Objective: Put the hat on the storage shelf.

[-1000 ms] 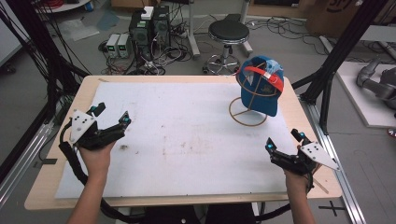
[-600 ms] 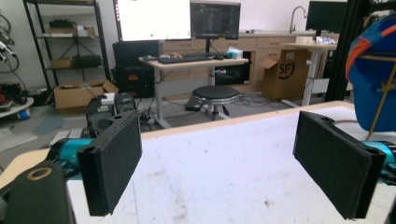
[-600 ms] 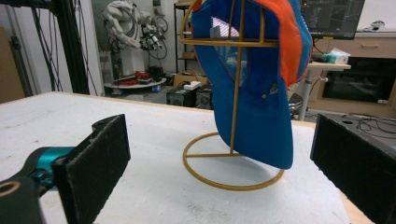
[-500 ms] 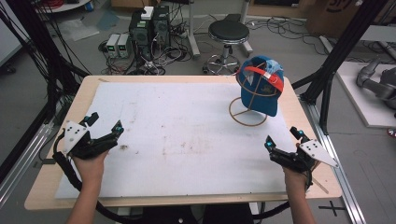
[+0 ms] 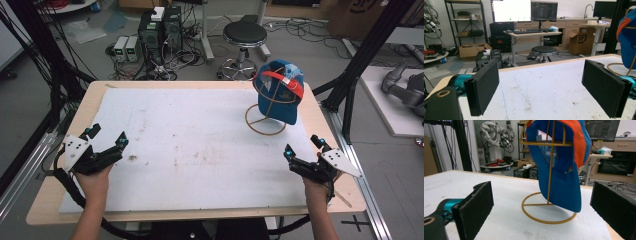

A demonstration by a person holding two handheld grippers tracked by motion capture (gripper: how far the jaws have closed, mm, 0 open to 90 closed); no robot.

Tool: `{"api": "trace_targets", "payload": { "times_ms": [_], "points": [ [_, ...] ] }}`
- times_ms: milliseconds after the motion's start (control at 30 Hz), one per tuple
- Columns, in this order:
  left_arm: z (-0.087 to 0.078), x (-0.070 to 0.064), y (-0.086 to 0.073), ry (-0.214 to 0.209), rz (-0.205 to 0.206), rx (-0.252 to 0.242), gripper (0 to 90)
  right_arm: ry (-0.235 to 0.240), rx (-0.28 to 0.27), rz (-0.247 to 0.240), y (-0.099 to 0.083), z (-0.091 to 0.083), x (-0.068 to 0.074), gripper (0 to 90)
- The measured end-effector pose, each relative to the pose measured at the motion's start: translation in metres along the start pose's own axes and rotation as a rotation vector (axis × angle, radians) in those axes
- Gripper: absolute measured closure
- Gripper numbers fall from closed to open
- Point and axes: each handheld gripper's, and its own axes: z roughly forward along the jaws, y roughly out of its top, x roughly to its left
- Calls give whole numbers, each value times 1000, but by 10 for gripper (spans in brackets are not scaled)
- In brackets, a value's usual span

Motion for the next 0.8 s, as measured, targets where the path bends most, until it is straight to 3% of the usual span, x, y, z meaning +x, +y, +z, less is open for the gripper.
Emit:
{"api": "trace_targets", "payload": {
  "times_ms": [233,800],
  "points": [
    [-1,0,0,22,-2,3,148,0,0,-1,0,0,-1,44],
    [-2,-1,1,8,-9,7,148,1,-3,-2,2,-1,3,44]
  ]
}}
